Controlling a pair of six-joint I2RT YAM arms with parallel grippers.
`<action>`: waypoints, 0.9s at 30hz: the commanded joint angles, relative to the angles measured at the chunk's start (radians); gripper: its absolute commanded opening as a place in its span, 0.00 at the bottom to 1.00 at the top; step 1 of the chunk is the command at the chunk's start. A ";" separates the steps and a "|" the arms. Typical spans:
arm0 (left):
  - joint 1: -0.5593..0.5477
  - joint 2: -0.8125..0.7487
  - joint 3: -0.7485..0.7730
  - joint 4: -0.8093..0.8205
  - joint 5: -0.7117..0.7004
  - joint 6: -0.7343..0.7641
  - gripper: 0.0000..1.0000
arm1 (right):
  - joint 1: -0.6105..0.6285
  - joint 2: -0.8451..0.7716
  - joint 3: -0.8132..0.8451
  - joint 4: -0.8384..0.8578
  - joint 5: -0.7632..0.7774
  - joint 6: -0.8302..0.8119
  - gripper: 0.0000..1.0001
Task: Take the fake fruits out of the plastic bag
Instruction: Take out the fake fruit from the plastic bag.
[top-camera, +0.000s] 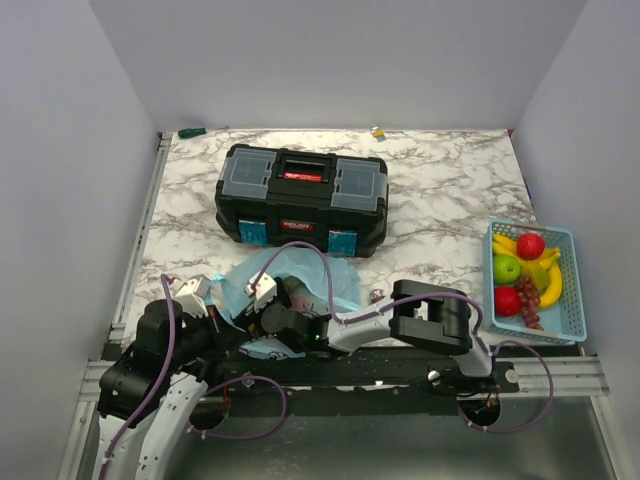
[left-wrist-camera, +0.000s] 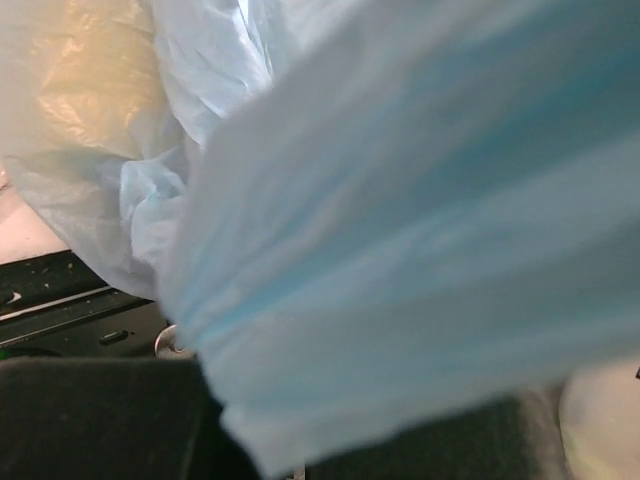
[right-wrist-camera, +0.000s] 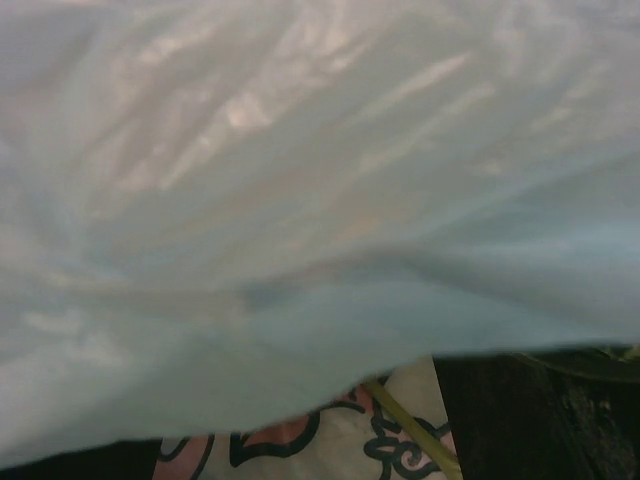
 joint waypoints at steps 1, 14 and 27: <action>-0.002 0.013 0.006 0.030 0.076 0.002 0.00 | -0.018 0.078 0.061 0.066 -0.004 -0.038 0.99; -0.002 0.026 -0.003 0.031 0.057 0.012 0.00 | -0.035 0.131 0.098 0.002 0.006 -0.055 0.73; -0.002 0.058 -0.011 0.049 -0.048 0.040 0.00 | -0.035 -0.098 -0.034 -0.100 -0.024 -0.006 0.17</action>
